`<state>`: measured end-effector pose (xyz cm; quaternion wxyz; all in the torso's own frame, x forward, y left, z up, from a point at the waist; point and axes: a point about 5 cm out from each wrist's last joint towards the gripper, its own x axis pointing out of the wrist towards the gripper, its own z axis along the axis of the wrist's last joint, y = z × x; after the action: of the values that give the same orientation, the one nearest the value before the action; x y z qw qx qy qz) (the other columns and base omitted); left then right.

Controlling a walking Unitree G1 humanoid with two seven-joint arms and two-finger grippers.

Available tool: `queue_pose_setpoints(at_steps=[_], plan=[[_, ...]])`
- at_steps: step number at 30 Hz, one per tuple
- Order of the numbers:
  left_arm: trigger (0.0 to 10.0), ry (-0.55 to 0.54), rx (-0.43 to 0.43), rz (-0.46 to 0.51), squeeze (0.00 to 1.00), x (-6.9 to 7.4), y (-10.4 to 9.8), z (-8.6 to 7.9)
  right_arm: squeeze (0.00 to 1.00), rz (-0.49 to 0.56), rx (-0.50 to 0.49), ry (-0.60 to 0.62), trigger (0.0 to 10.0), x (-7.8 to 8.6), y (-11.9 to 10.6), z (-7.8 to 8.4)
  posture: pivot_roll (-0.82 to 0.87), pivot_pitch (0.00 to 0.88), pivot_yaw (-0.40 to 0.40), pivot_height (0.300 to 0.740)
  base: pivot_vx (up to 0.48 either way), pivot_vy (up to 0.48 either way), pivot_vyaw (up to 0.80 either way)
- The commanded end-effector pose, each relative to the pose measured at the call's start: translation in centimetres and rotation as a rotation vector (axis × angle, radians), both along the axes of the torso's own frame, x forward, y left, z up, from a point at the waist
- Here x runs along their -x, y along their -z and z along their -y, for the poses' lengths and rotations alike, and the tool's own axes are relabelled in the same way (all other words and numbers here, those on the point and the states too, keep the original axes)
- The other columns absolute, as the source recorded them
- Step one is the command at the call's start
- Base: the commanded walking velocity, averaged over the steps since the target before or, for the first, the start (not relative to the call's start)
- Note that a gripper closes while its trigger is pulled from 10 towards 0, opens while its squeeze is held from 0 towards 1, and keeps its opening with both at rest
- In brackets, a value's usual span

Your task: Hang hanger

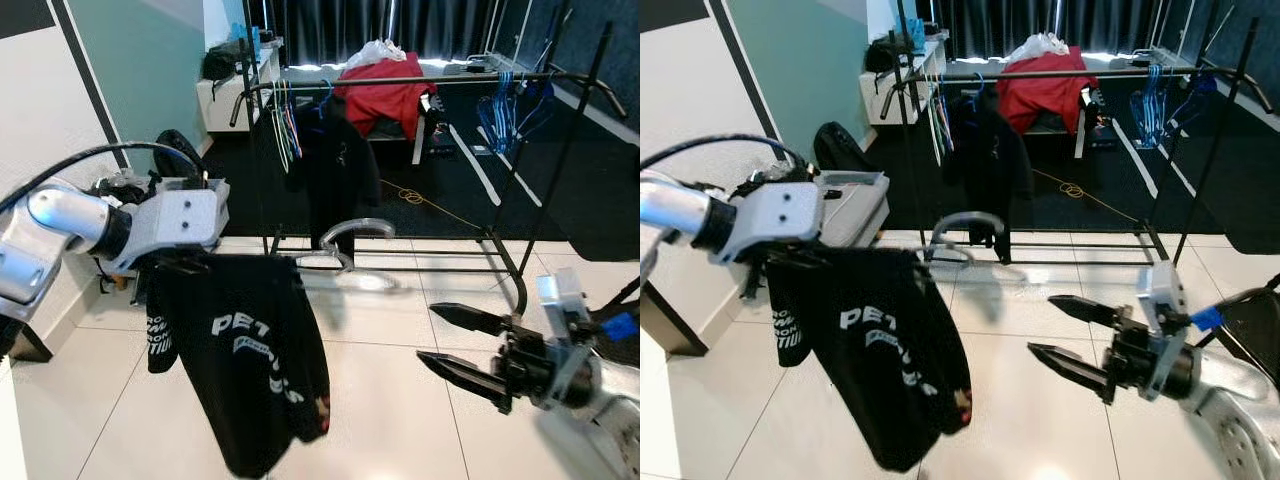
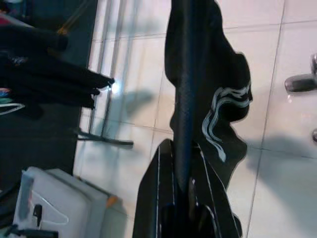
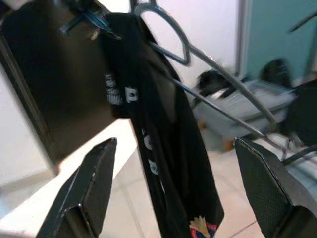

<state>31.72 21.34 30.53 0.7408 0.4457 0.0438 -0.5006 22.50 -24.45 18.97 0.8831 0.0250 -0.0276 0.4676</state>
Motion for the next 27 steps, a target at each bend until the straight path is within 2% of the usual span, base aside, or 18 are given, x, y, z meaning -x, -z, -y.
queue_pose_setpoints(at_steps=[1, 2, 3, 4, 6, 7, 8, 9, 11, 12, 13, 15, 19, 24, 27], plan=[[0.0, 0.024, 0.145, 0.045, 0.00, 0.2, -2.7, -0.4, 0.20, 0.038, -0.071, 0.030, 10.0, 0.5, -0.4, -0.4, -0.10, 0.000, 0.068, 0.740, 0.000, 0.000, 0.00], [0.0, 0.024, 0.145, 0.045, 0.00, 0.2, -2.7, -0.4, 0.20, 0.038, -0.071, 0.030, 10.0, 0.5, -0.4, -0.4, -0.10, 0.000, 0.068, 0.740, 0.000, 0.000, 0.00], [0.0, 0.058, 0.224, 0.055, 0.00, 0.3, -3.7, -0.3, 0.00, 0.041, -0.124, 0.051, 10.0, 0.5, -0.2, -0.9, -0.10, 0.000, 0.069, 0.740, 0.000, 0.000, 0.00], [0.0, 0.108, 0.306, 0.067, 0.00, 0.6, -4.7, 0.3, 0.00, 0.043, -0.178, 0.083, 10.0, 0.0, 0.3, -2.0, -0.10, 0.000, 0.070, 0.740, 0.000, 0.000, 0.00], [0.0, 0.108, 0.306, 0.067, 0.00, 0.6, -4.7, 0.3, 0.00, 0.043, -0.178, 0.083, 10.0, 0.0, 0.3, -2.0, -0.10, 0.000, 0.070, 0.740, 0.000, 0.000, 0.00], [0.0, 0.141, 0.350, 0.073, 0.00, 0.7, -5.3, 0.7, 0.00, 0.042, -0.208, 0.102, 10.0, -0.5, 0.6, -2.7, -0.10, 0.000, 0.070, 0.740, 0.000, 0.000, 0.00], [0.0, 0.141, 0.350, 0.073, 0.00, 0.7, -5.3, 0.7, 0.00, 0.042, -0.208, 0.102, 10.0, -0.5, 0.6, -2.7, -0.10, 0.000, 0.070, 0.740, 0.000, 0.000, 0.00], [0.2, 0.178, 0.408, 0.082, 0.00, 0.9, -5.8, 1.2, 0.00, 0.048, -0.262, 0.159, 10.0, -1.3, 0.8, -3.4, -0.09, 0.000, 0.069, 0.740, 0.000, 0.000, 0.00], [0.2, 0.178, 0.408, 0.082, 0.00, 0.9, -5.8, 1.2, 0.00, 0.048, -0.262, 0.159, 10.0, -1.3, 0.8, -3.4, -0.09, 0.000, 0.069, 0.740, 0.000, 0.000, 0.00], [5.9, 0.213, 0.461, 0.092, 0.00, 1.1, -6.2, 1.8, 0.00, 0.049, -0.342, 0.219, 10.0, -2.3, 0.9, -4.1, -0.09, 0.000, 0.064, 0.740, 0.000, 0.000, 0.00], [10.0, 0.238, 0.490, 0.097, 0.00, 1.2, -6.3, 2.2, 0.00, 0.047, -0.417, 0.260, 10.0, -3.0, 0.8, -4.5, -0.09, 0.000, 0.065, 0.740, 0.000, 0.000, 0.00], [10.0, 0.261, 0.511, 0.099, 0.00, 1.4, -6.3, 2.5, 0.00, 0.044, -0.493, 0.303, 10.0, -3.6, 0.6, -4.8, -0.09, 0.000, 0.064, 0.740, 0.000, 0.000, 0.00], [10.0, 0.269, 0.524, 0.090, 0.00, 1.4, -6.2, 2.5, 0.00, 0.045, -0.526, 0.330, 10.0, -3.7, 0.3, -4.5, -0.09, 0.000, 0.064, 0.740, 0.000, 0.000, 0.00], [10.0, 0.273, 0.530, 0.090, 0.00, 1.5, -6.3, 2.5, 0.00, 0.035, -0.519, 0.337, 10.0, -3.7, 0.5, -4.5, -0.09, 0.000, 0.064, 0.740, 0.000, 0.000, 0.00], [10.0, 0.300, 0.543, 0.092, 0.00, 1.9, -6.6, 2.9, 0.00, 0.003, -0.501, 0.326, 10.0, -3.7, 1.1, -5.3, -0.09, 0.000, 0.061, 0.740, 0.000, 0.000, 0.00]])
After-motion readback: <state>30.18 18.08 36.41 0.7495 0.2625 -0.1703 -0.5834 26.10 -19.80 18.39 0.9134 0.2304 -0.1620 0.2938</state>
